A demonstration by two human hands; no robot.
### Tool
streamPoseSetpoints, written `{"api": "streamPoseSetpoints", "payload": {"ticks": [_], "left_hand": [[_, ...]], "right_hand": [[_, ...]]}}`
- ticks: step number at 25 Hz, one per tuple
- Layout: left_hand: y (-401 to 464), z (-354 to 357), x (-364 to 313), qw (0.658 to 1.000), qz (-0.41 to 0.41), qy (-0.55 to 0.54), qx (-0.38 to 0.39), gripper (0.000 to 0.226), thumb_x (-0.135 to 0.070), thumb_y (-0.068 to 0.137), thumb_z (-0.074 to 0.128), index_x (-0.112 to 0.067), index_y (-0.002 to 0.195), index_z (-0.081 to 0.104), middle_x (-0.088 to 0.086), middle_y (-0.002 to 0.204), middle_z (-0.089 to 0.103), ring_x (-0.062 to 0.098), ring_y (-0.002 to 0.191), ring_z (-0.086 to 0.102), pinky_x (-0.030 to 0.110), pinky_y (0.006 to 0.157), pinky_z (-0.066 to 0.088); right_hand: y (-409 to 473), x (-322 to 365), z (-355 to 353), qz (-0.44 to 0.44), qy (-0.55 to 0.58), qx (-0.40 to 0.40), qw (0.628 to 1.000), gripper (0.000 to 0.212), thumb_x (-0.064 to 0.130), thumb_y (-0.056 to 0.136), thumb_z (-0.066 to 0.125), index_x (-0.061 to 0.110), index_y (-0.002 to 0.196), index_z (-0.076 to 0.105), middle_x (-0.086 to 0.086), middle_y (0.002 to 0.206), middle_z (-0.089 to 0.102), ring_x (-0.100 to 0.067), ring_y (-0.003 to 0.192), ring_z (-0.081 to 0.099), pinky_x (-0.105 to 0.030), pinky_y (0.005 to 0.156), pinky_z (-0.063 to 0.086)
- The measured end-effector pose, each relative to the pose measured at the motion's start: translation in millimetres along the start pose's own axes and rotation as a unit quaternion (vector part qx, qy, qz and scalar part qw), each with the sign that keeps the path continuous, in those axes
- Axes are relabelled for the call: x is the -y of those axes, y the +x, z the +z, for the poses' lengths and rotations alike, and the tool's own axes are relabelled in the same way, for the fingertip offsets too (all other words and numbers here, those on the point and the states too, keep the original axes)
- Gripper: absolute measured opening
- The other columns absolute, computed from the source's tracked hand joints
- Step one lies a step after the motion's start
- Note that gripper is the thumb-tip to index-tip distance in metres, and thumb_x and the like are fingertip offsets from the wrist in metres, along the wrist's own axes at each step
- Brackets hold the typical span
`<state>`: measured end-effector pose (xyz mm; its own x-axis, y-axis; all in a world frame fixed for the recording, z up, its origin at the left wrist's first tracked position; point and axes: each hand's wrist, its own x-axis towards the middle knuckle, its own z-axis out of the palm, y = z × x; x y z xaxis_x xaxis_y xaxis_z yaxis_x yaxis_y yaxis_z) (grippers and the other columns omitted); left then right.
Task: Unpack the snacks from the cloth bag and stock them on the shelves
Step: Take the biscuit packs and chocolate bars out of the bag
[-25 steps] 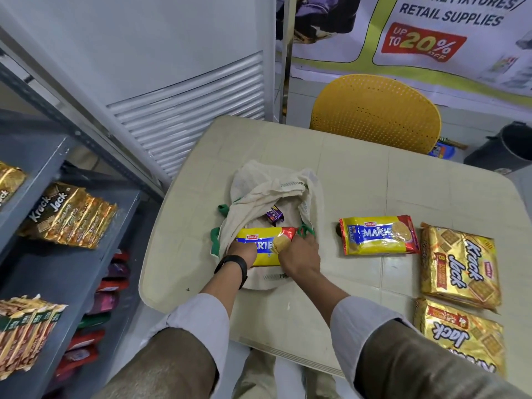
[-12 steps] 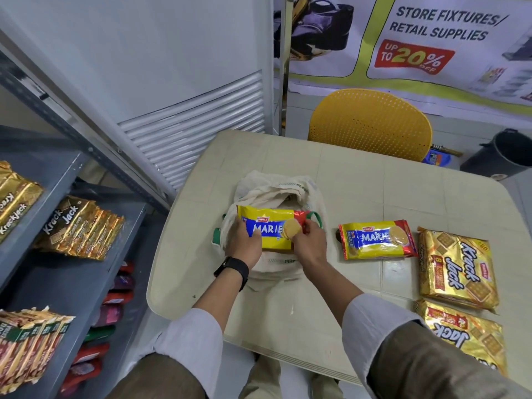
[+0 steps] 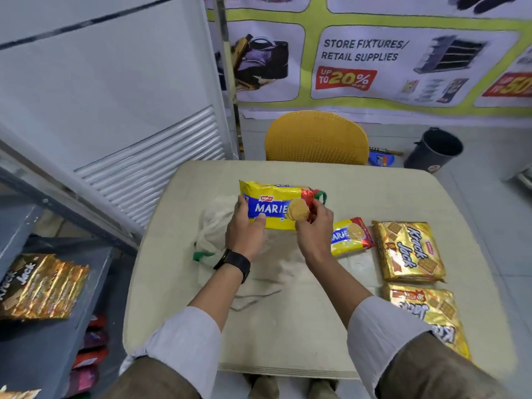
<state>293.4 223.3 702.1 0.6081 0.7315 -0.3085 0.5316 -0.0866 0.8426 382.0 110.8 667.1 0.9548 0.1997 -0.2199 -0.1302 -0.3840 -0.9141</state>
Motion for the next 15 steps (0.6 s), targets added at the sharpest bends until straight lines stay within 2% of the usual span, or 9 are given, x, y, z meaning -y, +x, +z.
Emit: {"api": "streamPoseSetpoints", "payload": {"ticks": [2, 3, 4, 5, 7, 9, 11, 13, 15], "left_hand": [[-16, 27, -4, 0.999, 0.013, 0.04, 0.023, 0.074, -0.024, 0.099, 0.055, -0.023, 0.162, 0.017, -0.002, 0.164, 0.034, 0.025, 0.145, 0.039, 0.045, 0.116, 0.038], [-27, 39, -2, 0.997, 0.023, 0.062, 0.024, 0.074, -0.026, 0.099, 0.054, -0.021, 0.163, 0.017, -0.001, 0.166, 0.029, 0.024, 0.149, 0.034, 0.043, 0.119, 0.034], [-40, 47, 3, 0.996, 0.033, 0.077, 0.014, 0.074, -0.027, 0.099, 0.055, -0.019, 0.162, 0.018, 0.002, 0.167, 0.027, 0.024, 0.15, 0.03, 0.042, 0.12, 0.032], [-52, 50, 11, 0.996, 0.043, 0.083, -0.005, 0.073, -0.027, 0.098, 0.056, -0.017, 0.162, 0.022, 0.006, 0.165, 0.029, 0.026, 0.15, 0.03, 0.042, 0.121, 0.03], [-73, 46, 32, 0.993, 0.044, 0.093, -0.051, 0.071, -0.024, 0.096, 0.061, -0.014, 0.159, 0.03, 0.014, 0.156, 0.039, 0.033, 0.142, 0.036, 0.044, 0.118, 0.031], [-85, 35, 53, 0.99, 0.006, 0.107, -0.095, 0.069, -0.021, 0.096, 0.064, -0.013, 0.158, 0.034, 0.017, 0.148, 0.045, 0.036, 0.135, 0.042, 0.044, 0.114, 0.034], [-96, 20, 70, 0.985, -0.047, 0.105, -0.132, 0.068, -0.02, 0.095, 0.065, -0.013, 0.157, 0.036, 0.018, 0.145, 0.048, 0.037, 0.133, 0.046, 0.043, 0.11, 0.038], [-103, 4, 83, 0.979, -0.091, 0.082, -0.163, 0.068, -0.02, 0.095, 0.065, -0.014, 0.156, 0.037, 0.018, 0.144, 0.049, 0.036, 0.133, 0.049, 0.044, 0.109, 0.041], [-109, -12, 93, 0.973, -0.114, 0.061, -0.193, 0.064, -0.019, 0.095, 0.064, -0.014, 0.154, 0.04, 0.017, 0.139, 0.052, 0.036, 0.128, 0.053, 0.045, 0.106, 0.044]], "right_hand": [[-7, -16, -32, 0.042, 0.025, -0.023, 0.999, 0.052, 0.004, 0.089, 0.063, 0.019, 0.139, 0.058, 0.003, 0.122, 0.051, -0.022, 0.117, 0.061, -0.048, 0.1, 0.055], [-14, -25, -46, 0.065, 0.056, -0.02, 0.996, 0.052, -0.002, 0.085, 0.062, 0.023, 0.131, 0.064, 0.003, 0.118, 0.057, -0.02, 0.11, 0.065, -0.049, 0.092, 0.059], [-22, -35, -56, 0.088, 0.094, -0.003, 0.992, 0.054, -0.007, 0.08, 0.061, 0.025, 0.124, 0.067, 0.003, 0.115, 0.065, -0.015, 0.101, 0.069, -0.045, 0.082, 0.062], [-32, -44, -61, 0.108, 0.132, 0.024, 0.985, 0.057, -0.006, 0.073, 0.061, 0.025, 0.121, 0.069, 0.003, 0.112, 0.071, -0.01, 0.093, 0.071, -0.035, 0.072, 0.062], [-50, -59, -61, 0.13, 0.175, 0.095, 0.971, 0.062, -0.002, 0.062, 0.059, 0.022, 0.118, 0.073, 0.006, 0.103, 0.079, -0.001, 0.086, 0.074, -0.021, 0.064, 0.058], [-61, -70, -50, 0.147, 0.156, 0.162, 0.963, 0.057, -0.006, 0.065, 0.06, 0.023, 0.111, 0.075, 0.007, 0.099, 0.081, -0.009, 0.093, 0.076, -0.025, 0.069, 0.061], [-68, -74, -34, 0.14, 0.099, 0.221, 0.96, 0.057, -0.013, 0.072, 0.058, 0.019, 0.116, 0.074, -0.003, 0.108, 0.08, -0.026, 0.106, 0.074, -0.039, 0.085, 0.064], [-72, -65, -20, 0.117, 0.024, 0.258, 0.959, 0.063, -0.006, 0.069, 0.058, 0.021, 0.124, 0.071, -0.01, 0.117, 0.075, -0.034, 0.115, 0.069, -0.048, 0.096, 0.059], [-77, -51, -5, 0.096, -0.021, 0.287, 0.953, 0.071, 0.001, 0.063, 0.056, 0.025, 0.128, 0.069, -0.013, 0.122, 0.07, -0.036, 0.118, 0.064, -0.051, 0.099, 0.056]]}}
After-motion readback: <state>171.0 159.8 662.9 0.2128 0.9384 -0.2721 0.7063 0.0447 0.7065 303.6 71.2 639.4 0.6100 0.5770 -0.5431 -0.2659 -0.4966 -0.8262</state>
